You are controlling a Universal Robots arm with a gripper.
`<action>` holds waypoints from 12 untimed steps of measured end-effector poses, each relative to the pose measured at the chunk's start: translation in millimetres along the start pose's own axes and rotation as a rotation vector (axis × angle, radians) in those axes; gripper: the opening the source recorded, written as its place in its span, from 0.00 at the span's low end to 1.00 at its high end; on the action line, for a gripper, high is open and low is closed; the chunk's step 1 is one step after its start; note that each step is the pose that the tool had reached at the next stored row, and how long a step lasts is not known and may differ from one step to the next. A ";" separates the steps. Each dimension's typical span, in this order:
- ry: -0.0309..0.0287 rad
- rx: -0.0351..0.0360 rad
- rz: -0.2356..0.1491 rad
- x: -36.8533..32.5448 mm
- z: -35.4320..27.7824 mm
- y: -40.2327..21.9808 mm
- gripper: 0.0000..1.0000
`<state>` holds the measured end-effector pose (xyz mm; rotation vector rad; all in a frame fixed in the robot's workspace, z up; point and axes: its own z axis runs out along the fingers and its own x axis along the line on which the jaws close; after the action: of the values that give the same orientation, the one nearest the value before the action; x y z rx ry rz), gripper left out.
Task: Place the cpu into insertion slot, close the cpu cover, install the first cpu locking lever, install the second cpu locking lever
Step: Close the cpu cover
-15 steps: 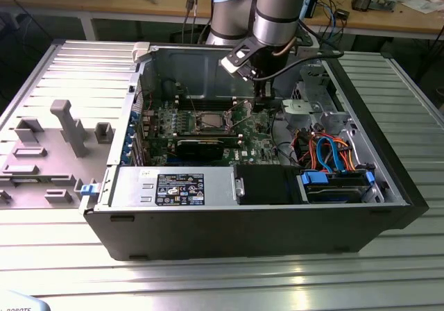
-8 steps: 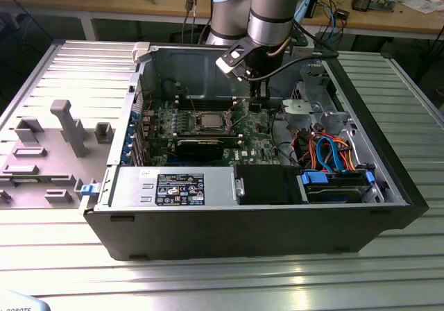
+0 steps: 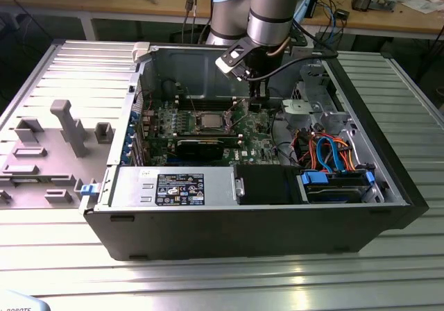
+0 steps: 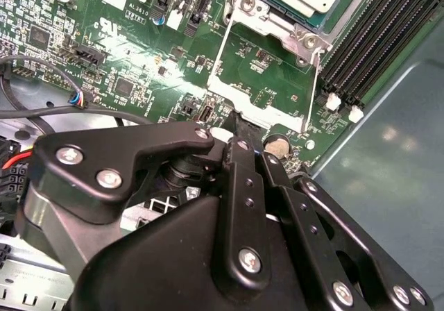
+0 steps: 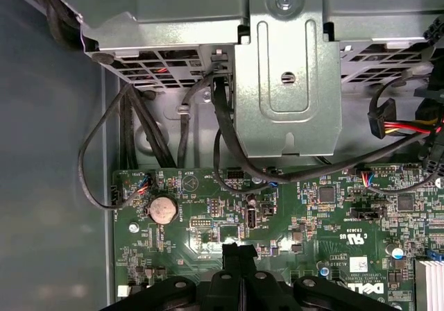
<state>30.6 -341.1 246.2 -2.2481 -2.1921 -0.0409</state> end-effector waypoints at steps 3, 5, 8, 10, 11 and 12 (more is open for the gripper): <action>-0.0001 0.0000 0.000 0.0 0.0 -0.1 0.11; -0.0001 0.0000 0.000 0.0 0.0 -0.1 0.11; -0.0001 0.0000 0.000 0.0 0.0 -0.2 0.11; -0.0001 0.0000 0.000 0.0 0.0 -0.4 0.11; 0.0000 0.0000 0.000 0.0 0.0 -0.5 0.11; -0.0001 0.0000 0.000 0.0 0.0 -0.9 0.11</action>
<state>29.7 -341.1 246.2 -2.2483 -2.1919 -0.0408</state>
